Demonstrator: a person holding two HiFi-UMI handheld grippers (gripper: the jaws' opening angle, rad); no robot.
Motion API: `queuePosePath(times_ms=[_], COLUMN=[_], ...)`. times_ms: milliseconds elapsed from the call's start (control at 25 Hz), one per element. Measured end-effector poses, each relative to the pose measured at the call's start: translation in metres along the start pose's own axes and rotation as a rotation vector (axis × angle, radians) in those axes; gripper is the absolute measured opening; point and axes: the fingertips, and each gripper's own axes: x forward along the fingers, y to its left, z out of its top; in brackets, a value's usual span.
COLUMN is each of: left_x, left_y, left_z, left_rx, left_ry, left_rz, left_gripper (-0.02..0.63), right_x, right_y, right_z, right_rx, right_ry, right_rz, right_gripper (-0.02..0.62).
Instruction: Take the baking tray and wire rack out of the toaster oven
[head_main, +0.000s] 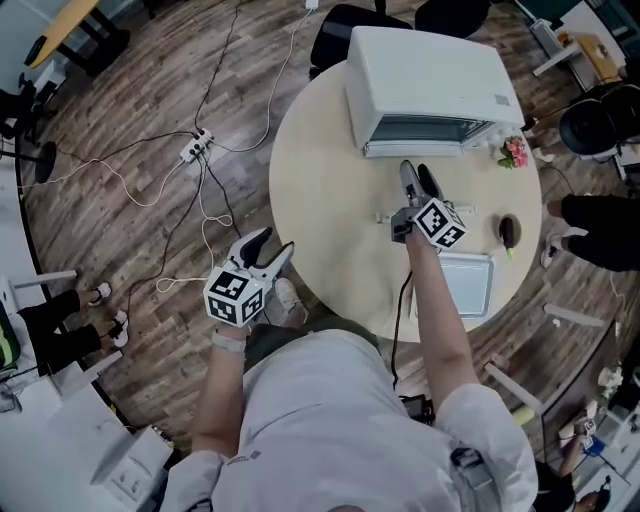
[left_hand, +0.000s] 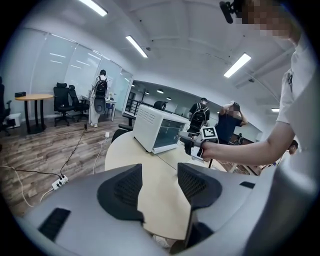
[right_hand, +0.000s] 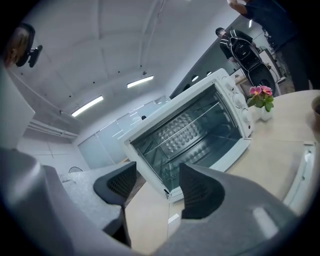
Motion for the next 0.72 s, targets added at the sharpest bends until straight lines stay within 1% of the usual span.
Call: queuePosePath(times_ms=[120,360,520,720], left_x=[0.004,0.017,0.019,0.021], left_y=[0.0,-0.001,0.0,-0.001], left_z=[-0.001,-0.007,-0.012,-0.022], left_rx=[-0.009,-0.017,-0.03,-0.045], left_ry=[0.014,0.047,0.062,0.089], left_rz=[0.022,0.053,0.077,0.102], left_gripper=[0.213,0.213,0.213,0.213], right_x=[0.02,0.054,0.071,0.092], right_y=[-0.007,-0.024,-0.025,-0.028], right_z=[0.012,0.025,0.032,0.045], right_rx=[0.002,0.05,0.086,0.105], right_ry=[-0.017,-0.043,-0.062,-0.088], right_rz=[0.016,0.033,0.061,0.083], right_gripper=[0.272,0.27,0.268,0.265])
